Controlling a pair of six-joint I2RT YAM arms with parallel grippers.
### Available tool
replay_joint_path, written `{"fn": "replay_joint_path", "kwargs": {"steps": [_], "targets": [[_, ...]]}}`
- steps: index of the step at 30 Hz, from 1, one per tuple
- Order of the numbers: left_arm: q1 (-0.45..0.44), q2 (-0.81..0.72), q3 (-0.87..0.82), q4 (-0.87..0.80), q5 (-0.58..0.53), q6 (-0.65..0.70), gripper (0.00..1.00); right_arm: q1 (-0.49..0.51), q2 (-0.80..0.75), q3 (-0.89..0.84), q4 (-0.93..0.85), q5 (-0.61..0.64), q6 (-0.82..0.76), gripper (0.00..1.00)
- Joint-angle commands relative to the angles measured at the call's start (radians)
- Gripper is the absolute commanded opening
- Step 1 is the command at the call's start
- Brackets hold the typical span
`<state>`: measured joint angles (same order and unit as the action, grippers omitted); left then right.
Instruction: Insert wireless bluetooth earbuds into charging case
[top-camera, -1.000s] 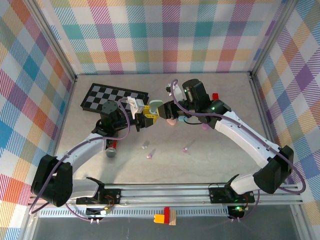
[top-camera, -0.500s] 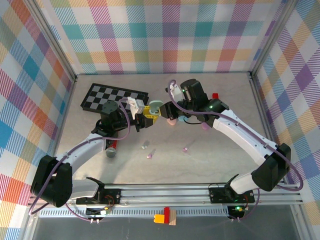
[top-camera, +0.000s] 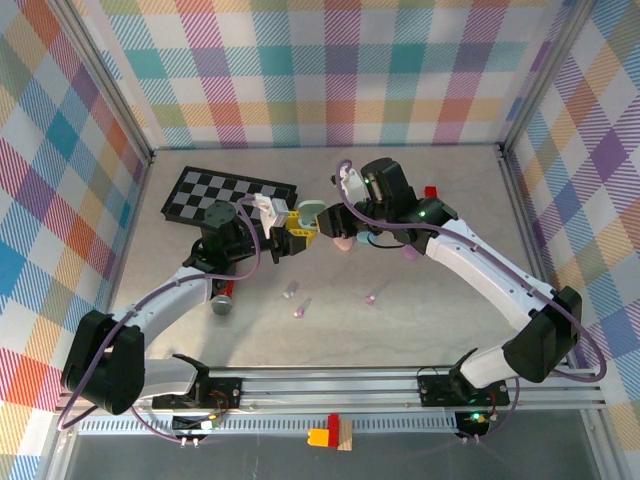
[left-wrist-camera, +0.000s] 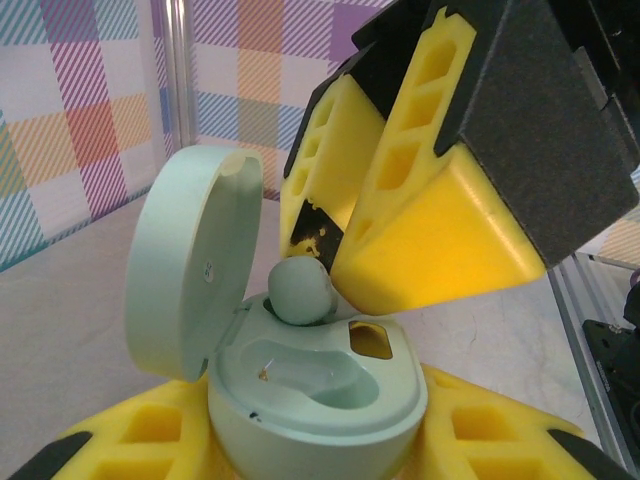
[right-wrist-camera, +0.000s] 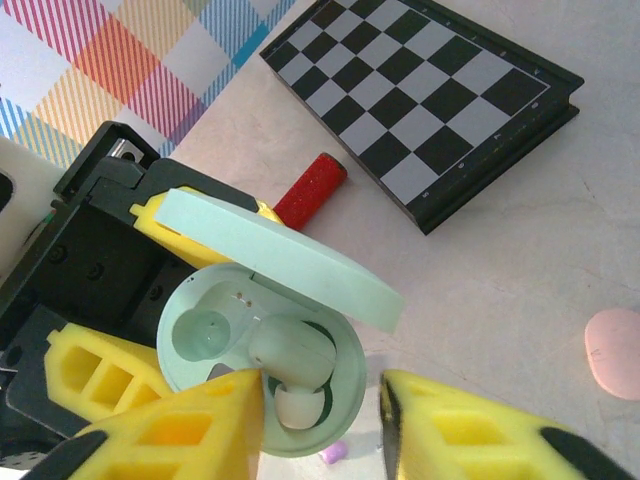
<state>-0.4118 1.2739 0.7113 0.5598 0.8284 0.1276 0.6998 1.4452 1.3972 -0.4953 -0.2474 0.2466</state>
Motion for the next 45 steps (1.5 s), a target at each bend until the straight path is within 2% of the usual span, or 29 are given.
{"fn": "replay_joint_path", "kwargs": {"steps": [1,5,11,20,32,45], "targets": [[-0.001,-0.025,0.006,0.048,0.021,0.002,0.35,0.005,-0.023,0.011,0.020,-0.006,-0.009,0.38],[0.001,-0.030,0.004,0.060,0.024,-0.008,0.35,0.003,-0.023,0.011,0.004,0.030,-0.019,0.38],[0.004,-0.033,-0.001,0.055,0.023,-0.009,0.35,0.003,-0.059,-0.020,0.071,-0.041,0.000,0.45],[0.004,-0.031,0.000,0.065,0.027,-0.014,0.35,-0.015,-0.104,-0.066,0.098,-0.024,0.025,0.49],[0.005,-0.034,-0.009,0.079,0.057,-0.014,0.36,-0.022,-0.074,-0.047,0.080,0.004,0.043,0.37],[0.005,-0.030,-0.009,0.089,0.080,-0.023,0.36,-0.022,-0.029,-0.020,0.064,-0.067,0.034,0.38]]}}
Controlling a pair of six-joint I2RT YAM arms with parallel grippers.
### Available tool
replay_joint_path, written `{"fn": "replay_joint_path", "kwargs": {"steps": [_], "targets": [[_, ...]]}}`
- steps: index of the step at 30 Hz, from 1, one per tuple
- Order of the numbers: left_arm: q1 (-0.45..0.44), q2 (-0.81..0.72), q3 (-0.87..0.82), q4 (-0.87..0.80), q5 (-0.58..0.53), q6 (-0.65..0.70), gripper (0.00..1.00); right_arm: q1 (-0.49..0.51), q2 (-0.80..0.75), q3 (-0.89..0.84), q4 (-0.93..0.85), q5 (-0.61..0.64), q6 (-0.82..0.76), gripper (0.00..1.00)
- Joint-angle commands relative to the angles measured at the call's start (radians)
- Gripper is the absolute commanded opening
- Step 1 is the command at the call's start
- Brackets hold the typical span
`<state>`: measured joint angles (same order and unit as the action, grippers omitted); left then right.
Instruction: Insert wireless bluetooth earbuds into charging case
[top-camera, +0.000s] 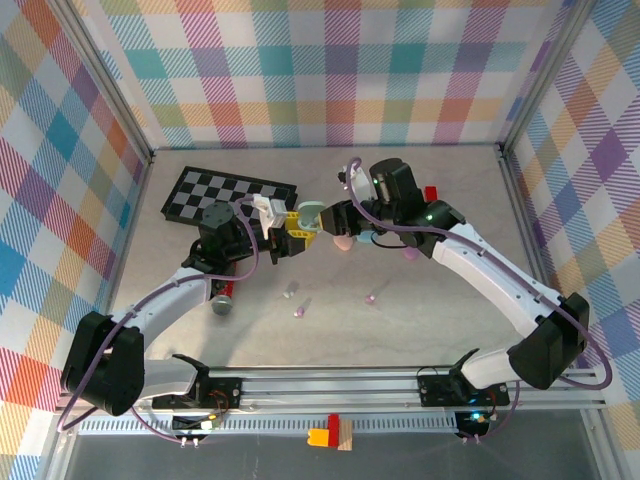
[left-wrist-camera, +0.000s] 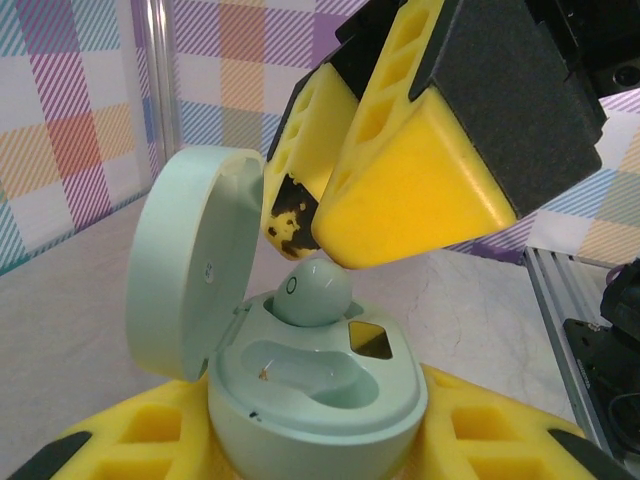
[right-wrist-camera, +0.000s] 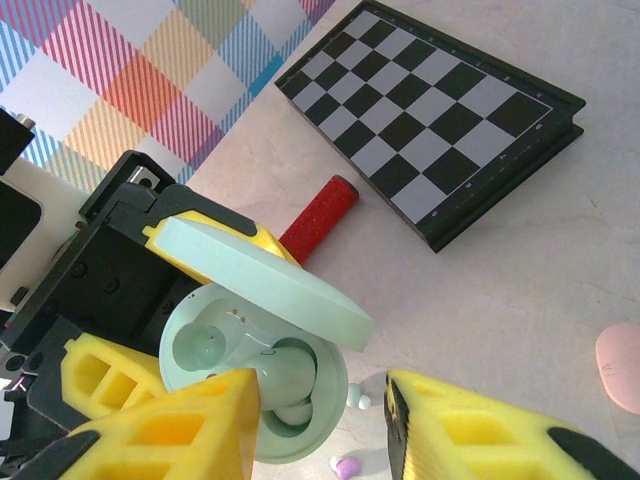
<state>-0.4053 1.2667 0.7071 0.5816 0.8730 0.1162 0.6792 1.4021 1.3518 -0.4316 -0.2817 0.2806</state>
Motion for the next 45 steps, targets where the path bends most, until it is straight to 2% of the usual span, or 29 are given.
{"fn": "replay_joint_path", "kwargs": {"steps": [1,16,24,37,45], "targets": [[-0.001,-0.020,-0.005,0.070,0.034,-0.012,0.36,-0.001,0.014,0.025,0.001,-0.033,0.000,0.38],[0.000,-0.018,-0.005,0.084,0.043,-0.024,0.36,-0.001,0.044,0.038,0.023,0.004,0.002,0.46],[0.003,-0.022,-0.006,0.080,0.043,-0.023,0.36,-0.002,0.036,0.048,0.031,0.022,0.013,0.55],[0.011,-0.004,-0.006,0.098,0.043,-0.032,0.35,-0.009,-0.018,0.016,0.093,-0.074,0.052,0.58],[0.014,-0.005,-0.014,0.117,0.043,-0.041,0.35,-0.017,-0.053,-0.014,0.088,-0.024,0.057,0.60]]}}
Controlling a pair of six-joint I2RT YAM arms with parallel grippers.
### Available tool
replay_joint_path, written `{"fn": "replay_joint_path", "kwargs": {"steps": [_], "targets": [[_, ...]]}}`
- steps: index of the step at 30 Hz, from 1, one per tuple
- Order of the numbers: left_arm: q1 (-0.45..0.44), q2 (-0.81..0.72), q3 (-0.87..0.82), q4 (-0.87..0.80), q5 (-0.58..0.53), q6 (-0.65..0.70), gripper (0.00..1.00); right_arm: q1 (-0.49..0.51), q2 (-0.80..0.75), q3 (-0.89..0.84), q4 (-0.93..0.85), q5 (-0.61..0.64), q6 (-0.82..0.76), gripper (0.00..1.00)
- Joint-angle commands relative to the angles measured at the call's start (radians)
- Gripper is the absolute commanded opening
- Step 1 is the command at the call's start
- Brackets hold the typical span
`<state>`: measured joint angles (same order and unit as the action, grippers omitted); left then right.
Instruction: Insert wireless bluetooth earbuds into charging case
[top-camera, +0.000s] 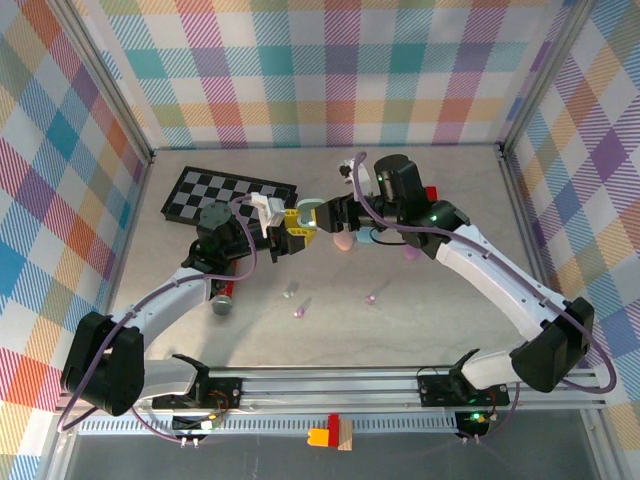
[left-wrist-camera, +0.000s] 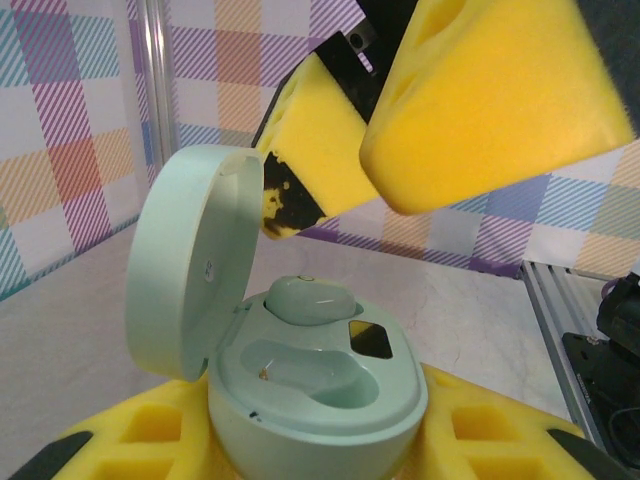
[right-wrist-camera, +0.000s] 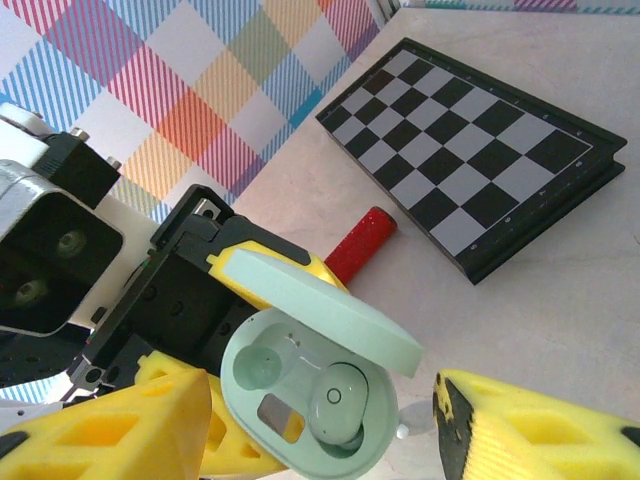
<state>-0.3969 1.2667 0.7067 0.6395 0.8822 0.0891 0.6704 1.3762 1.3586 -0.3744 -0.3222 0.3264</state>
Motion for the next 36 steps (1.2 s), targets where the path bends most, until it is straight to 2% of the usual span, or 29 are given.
{"fn": "replay_joint_path", "kwargs": {"steps": [1,5,10,13,17,21,25,32,36], "targets": [[0.007,-0.006,-0.013,0.059,0.035,-0.014,0.35,-0.009,-0.029,-0.024,0.028,0.023,0.013,0.60],[0.010,-0.009,-0.020,0.060,0.018,-0.014,0.35,-0.011,-0.055,-0.046,0.034,0.034,0.002,0.59],[0.039,-0.009,-0.041,0.080,-0.023,-0.028,0.35,-0.012,-0.123,-0.128,0.036,0.132,-0.009,0.59],[0.083,0.008,-0.075,0.186,-0.038,-0.090,0.35,-0.013,-0.160,-0.197,0.067,0.171,0.015,0.59],[0.153,0.031,-0.104,0.307,-0.059,-0.170,0.35,-0.011,-0.155,-0.284,0.136,0.142,0.069,0.59],[0.214,0.022,-0.098,0.310,-0.090,-0.189,0.35,0.028,-0.087,-0.353,0.219,0.114,0.107,0.59],[0.276,0.039,-0.063,0.275,-0.115,-0.194,0.35,0.115,0.018,-0.347,0.208,0.188,0.067,0.59],[0.357,0.081,-0.033,0.359,-0.172,-0.249,0.35,0.286,0.246,-0.214,0.095,0.336,0.015,0.59],[0.392,0.105,-0.007,0.368,-0.186,-0.266,0.35,0.372,0.389,-0.082,-0.021,0.467,0.004,0.57]]}}
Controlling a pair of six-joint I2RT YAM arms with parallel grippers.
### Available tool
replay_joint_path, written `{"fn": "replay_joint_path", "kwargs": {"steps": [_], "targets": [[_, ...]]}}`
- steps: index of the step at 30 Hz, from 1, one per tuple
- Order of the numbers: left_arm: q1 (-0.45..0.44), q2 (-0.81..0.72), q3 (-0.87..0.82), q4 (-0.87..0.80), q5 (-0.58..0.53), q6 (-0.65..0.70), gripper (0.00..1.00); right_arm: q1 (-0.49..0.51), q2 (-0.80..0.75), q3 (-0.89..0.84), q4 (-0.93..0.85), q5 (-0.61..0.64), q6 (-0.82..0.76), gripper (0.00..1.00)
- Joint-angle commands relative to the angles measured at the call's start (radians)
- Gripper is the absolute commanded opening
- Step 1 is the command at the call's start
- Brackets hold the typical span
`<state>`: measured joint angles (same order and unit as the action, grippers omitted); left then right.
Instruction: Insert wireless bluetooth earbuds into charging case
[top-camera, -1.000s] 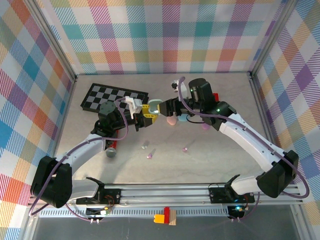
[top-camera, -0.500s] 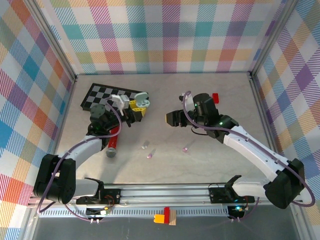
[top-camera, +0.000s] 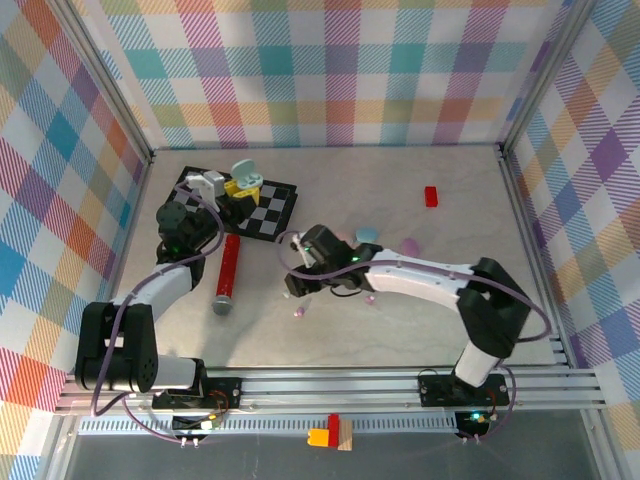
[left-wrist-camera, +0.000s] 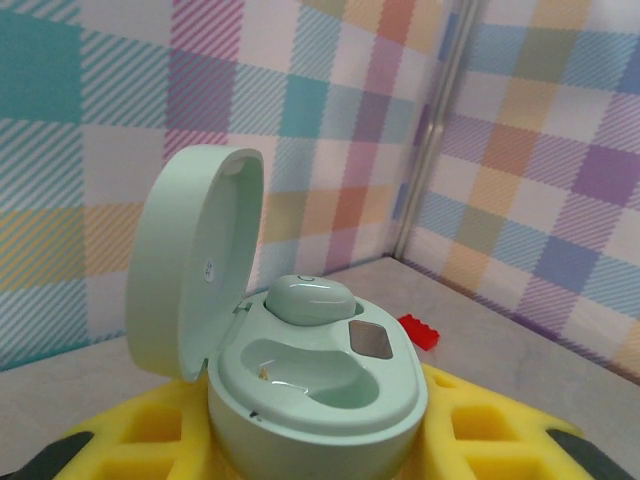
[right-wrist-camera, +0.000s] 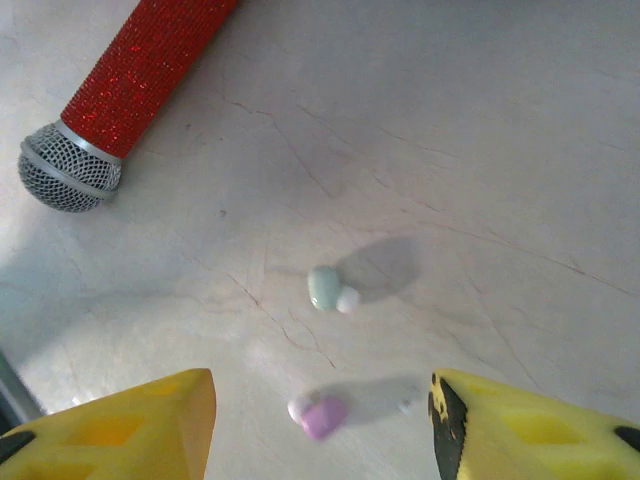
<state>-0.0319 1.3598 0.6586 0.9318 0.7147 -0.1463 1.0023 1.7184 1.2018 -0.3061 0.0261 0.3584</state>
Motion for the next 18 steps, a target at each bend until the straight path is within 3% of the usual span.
{"fn": "replay_joint_path", "kwargs": {"steps": [1,5,10,18], "targets": [[0.037,0.020,0.048,0.081,-0.021,-0.037,0.35,0.058,0.087,0.116,-0.129,0.155,-0.035,0.57],[0.077,0.053,0.062,0.133,-0.022,-0.084,0.35,0.112,0.228,0.284,-0.272,0.259,-0.065,0.52],[0.099,0.085,0.063,0.173,-0.032,-0.102,0.35,0.136,0.364,0.459,-0.435,0.285,-0.083,0.48],[0.115,0.078,0.052,0.159,-0.028,-0.091,0.35,0.145,0.474,0.591,-0.565,0.288,-0.090,0.44]]}}
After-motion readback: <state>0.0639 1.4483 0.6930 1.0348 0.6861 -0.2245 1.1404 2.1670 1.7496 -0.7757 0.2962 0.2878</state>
